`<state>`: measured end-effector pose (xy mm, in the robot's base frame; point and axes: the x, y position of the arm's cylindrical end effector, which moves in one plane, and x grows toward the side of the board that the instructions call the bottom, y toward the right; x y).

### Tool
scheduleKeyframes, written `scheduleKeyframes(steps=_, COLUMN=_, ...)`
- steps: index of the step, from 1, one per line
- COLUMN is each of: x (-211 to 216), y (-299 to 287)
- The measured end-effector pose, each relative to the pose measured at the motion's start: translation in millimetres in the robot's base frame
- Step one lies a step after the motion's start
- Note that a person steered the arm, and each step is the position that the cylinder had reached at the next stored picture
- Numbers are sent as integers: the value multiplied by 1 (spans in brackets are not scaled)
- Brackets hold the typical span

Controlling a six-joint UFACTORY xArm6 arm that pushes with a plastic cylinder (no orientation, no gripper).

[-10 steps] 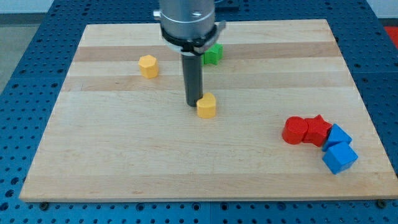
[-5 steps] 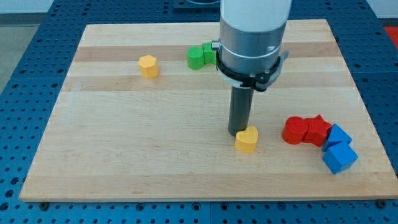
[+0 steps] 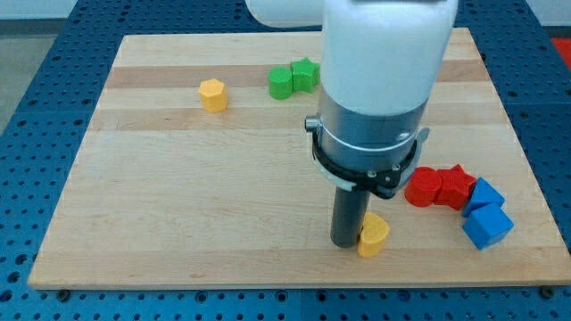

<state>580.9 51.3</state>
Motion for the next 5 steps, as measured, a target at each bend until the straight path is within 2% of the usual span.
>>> scheduleKeyframes(steps=2, x=15, y=5)
scheduleKeyframes(steps=5, x=-9, y=67)
